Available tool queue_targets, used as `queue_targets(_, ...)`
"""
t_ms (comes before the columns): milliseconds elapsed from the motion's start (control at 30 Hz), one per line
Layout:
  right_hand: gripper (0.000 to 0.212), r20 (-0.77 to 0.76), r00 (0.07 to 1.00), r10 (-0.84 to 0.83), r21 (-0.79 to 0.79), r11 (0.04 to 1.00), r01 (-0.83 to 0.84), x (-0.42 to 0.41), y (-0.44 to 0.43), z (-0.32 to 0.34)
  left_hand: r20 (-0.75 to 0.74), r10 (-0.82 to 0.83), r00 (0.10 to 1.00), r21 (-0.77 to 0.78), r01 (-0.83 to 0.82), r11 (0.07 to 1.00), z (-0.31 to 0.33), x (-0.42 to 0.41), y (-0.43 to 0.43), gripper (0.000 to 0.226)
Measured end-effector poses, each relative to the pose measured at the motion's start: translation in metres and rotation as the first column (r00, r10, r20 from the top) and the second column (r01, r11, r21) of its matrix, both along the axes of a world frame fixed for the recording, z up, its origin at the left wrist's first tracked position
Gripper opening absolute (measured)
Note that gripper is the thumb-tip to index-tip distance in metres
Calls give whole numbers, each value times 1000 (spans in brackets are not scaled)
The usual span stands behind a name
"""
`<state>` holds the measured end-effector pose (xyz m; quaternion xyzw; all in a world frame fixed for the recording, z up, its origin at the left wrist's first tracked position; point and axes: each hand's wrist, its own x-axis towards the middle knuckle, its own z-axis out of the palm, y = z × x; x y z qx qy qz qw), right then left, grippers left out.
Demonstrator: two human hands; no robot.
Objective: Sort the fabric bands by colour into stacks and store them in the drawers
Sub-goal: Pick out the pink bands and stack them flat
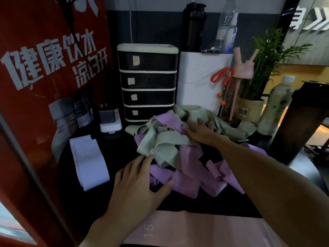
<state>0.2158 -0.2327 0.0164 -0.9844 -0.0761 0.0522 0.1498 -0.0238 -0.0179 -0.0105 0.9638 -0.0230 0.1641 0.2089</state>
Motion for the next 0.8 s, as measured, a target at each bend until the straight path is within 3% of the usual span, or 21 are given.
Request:
queue_targets(133,59,87,996,4,-66,998,2,3,-6,-5,-19,-5,1000,9,6,1000,-1,1,1,90)
queue_targets(300,72,133,991,4,126,992,-21,-6,-24,1,-18,-4,1000,23,4,1000,0,0,2,90)
queue_targets(533,54,331,935,-128,228,972,52,-35,-73,32,-54,8,999,70,-4,998,3,-1,-1,89)
queue_targets(800,52,377,918,-127,175,983,64,-80,-108,49,-115,43,992,140,-27,990,5,1,-3,100)
